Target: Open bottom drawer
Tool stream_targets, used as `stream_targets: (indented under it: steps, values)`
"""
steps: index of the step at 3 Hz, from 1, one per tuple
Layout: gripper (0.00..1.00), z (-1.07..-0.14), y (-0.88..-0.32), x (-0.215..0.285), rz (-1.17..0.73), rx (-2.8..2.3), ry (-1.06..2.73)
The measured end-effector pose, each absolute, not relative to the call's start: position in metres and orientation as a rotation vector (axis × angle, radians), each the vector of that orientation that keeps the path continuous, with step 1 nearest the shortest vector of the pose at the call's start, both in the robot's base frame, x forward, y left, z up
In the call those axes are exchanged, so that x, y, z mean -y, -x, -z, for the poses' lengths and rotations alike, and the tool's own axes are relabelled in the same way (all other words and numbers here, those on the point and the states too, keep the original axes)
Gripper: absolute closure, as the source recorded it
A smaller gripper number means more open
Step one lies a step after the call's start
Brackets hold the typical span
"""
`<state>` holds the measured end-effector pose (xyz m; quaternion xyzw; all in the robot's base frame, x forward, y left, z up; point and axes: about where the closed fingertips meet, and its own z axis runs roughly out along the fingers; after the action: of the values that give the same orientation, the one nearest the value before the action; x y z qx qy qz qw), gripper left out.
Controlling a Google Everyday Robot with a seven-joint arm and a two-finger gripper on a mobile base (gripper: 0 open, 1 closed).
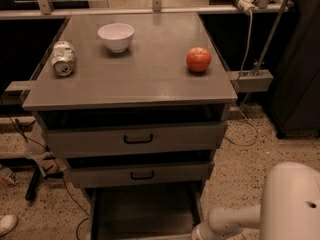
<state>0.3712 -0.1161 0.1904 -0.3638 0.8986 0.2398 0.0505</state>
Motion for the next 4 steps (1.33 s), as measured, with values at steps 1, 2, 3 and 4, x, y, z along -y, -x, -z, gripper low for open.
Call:
stream_targets:
  steps: [1,2,3,4]
  values:
    - [0.00,-0.190,-0.367,0.120,-0.733,-2.742,1.094]
    - [0.00,-0.176,-0.368,0.116,-0.728,-2.792,1.118]
    - [0.00,-0.173,-0.358,0.119,-0.735,-2.820,1.120]
    - [0.00,-0.173,-0.349,0.123,-0.738,-2.842,1.104]
